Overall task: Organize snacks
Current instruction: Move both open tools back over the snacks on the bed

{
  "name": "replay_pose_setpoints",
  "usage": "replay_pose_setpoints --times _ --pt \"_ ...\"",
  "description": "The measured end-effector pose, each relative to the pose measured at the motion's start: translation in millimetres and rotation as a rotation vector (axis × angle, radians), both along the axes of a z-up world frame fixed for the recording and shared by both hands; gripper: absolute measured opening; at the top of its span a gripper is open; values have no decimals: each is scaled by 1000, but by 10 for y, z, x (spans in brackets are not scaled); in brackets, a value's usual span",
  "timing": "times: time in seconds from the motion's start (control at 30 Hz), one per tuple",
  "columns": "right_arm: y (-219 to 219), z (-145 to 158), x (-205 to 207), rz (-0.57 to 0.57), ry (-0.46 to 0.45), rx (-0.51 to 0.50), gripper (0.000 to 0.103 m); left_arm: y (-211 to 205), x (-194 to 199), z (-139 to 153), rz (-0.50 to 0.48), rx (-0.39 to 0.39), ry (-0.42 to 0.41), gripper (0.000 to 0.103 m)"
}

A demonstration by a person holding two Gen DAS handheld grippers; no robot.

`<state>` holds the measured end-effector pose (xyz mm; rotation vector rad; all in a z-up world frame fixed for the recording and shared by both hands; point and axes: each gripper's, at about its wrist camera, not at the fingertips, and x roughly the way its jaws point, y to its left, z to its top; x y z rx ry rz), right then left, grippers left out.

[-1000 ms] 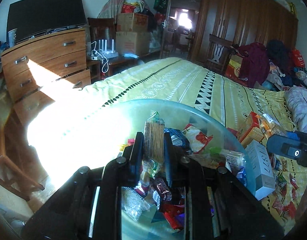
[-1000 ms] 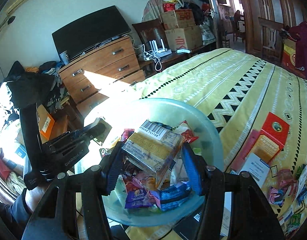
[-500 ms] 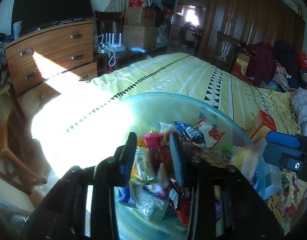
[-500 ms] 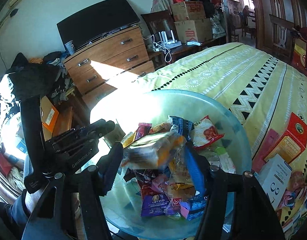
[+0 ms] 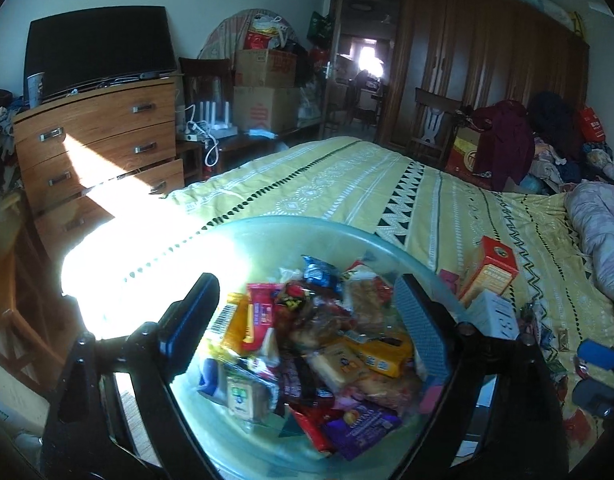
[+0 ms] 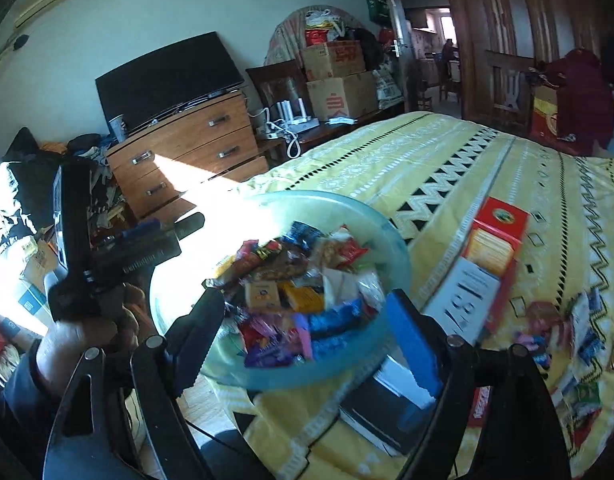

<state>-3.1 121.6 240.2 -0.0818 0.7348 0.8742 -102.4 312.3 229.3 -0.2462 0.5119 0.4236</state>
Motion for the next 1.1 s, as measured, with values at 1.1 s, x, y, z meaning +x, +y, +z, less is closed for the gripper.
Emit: replay_pose_setpoints --times 1.1 --pt "-3205 -1477 146 -401 237 -129 85 -3030 926 -1080 -721 58 318 87"
